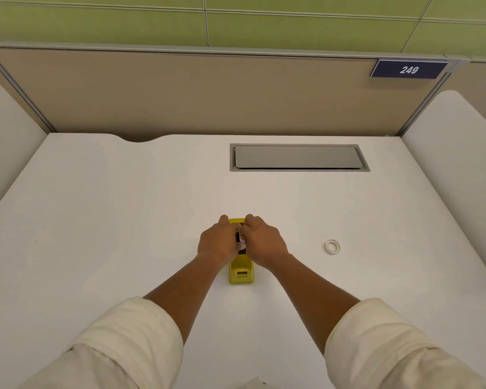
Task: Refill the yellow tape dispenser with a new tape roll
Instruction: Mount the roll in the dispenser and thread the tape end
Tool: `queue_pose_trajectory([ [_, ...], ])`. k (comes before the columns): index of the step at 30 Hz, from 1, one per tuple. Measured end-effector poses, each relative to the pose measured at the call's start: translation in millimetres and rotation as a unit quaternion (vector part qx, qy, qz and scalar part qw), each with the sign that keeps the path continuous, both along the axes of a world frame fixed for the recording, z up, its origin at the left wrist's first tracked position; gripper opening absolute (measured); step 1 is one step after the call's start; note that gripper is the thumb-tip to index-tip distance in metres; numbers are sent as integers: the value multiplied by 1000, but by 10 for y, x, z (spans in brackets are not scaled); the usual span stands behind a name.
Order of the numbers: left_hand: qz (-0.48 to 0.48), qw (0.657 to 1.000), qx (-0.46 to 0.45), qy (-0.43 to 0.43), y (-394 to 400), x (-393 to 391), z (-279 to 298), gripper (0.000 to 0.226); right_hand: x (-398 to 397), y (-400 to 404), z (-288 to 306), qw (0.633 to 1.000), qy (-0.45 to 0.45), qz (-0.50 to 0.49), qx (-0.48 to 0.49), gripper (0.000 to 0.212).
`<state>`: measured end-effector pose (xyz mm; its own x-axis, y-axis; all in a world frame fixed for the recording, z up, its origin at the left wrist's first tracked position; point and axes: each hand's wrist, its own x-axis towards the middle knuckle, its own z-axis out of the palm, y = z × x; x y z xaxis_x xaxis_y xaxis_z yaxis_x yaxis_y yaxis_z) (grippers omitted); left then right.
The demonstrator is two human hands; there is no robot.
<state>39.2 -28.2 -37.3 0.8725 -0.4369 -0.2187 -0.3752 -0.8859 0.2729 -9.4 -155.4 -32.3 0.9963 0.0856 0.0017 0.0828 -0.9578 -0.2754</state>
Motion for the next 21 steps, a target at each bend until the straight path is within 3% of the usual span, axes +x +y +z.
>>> queue_pose_trajectory([
  [10,-17,999,33,-22,-32,15,62,33,-15,-32,4,997,26,-14,67,14],
  [21,9,998,-60,35,69,-95,40,48,-61,22,45,987,62,-81,128,13],
])
